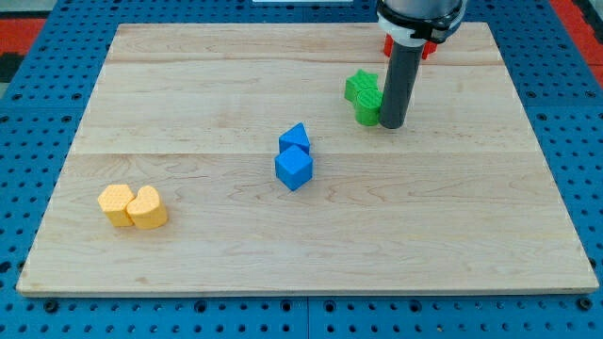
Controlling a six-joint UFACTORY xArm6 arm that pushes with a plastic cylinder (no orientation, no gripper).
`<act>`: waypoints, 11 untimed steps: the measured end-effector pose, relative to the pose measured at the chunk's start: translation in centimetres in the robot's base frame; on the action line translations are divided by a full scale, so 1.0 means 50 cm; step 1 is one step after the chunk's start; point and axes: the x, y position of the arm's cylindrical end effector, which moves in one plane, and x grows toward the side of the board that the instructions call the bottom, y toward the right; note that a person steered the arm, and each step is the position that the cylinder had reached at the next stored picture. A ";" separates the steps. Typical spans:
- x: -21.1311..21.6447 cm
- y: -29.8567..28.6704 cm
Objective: Adjust the green blocks in between the red blocks and blue blocks
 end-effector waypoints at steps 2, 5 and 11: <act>-0.002 0.026; 0.021 -0.041; -0.009 -0.009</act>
